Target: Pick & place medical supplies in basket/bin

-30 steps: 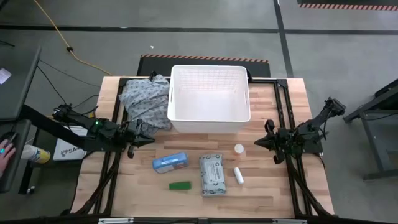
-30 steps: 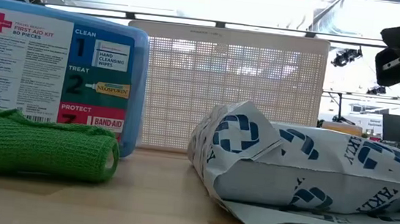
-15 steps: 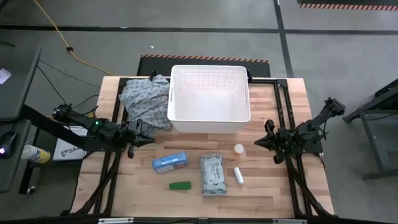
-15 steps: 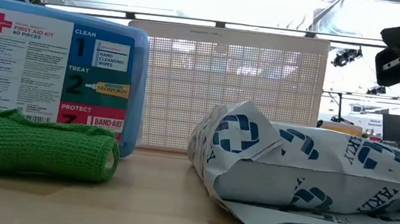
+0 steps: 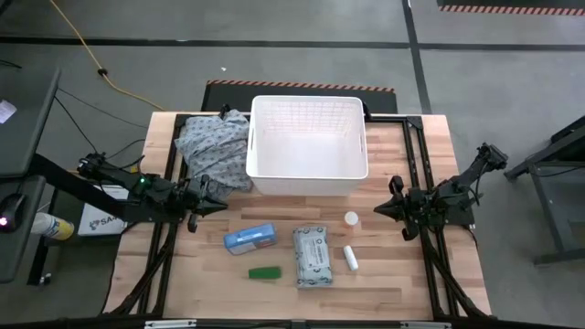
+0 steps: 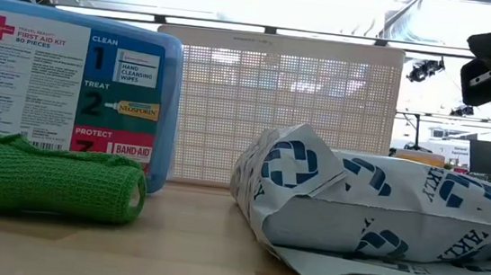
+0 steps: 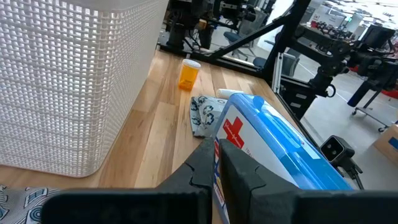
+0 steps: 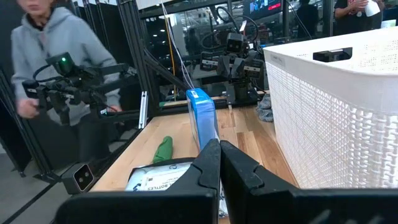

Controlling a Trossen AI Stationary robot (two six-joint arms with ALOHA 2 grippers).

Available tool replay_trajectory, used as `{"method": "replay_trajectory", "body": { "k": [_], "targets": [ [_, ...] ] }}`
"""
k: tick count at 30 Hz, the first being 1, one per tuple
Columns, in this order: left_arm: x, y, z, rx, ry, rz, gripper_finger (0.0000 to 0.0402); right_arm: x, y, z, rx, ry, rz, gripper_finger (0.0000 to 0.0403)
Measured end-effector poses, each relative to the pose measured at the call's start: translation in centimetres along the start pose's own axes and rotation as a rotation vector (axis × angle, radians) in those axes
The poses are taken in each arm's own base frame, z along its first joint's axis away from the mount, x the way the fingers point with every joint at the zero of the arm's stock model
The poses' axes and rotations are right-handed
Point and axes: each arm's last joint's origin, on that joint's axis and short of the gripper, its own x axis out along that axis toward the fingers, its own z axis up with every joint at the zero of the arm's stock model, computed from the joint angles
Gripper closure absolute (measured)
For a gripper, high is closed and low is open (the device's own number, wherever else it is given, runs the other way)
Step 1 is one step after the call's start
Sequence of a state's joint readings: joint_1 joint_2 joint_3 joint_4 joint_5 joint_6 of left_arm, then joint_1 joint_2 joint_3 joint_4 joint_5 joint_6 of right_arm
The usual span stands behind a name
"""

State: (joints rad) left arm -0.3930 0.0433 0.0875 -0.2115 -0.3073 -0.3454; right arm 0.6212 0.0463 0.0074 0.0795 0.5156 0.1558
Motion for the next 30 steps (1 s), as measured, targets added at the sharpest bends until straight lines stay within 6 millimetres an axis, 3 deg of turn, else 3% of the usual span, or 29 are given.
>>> {"method": "replay_trajectory", "body": {
  "k": [30],
  "targets": [
    [0.02, 0.08, 0.20, -0.007, -0.037, 0.041, 0.0341, 0.00, 0.00, 0.00, 0.000, 0.000, 0.000, 0.0403]
  ]
}}
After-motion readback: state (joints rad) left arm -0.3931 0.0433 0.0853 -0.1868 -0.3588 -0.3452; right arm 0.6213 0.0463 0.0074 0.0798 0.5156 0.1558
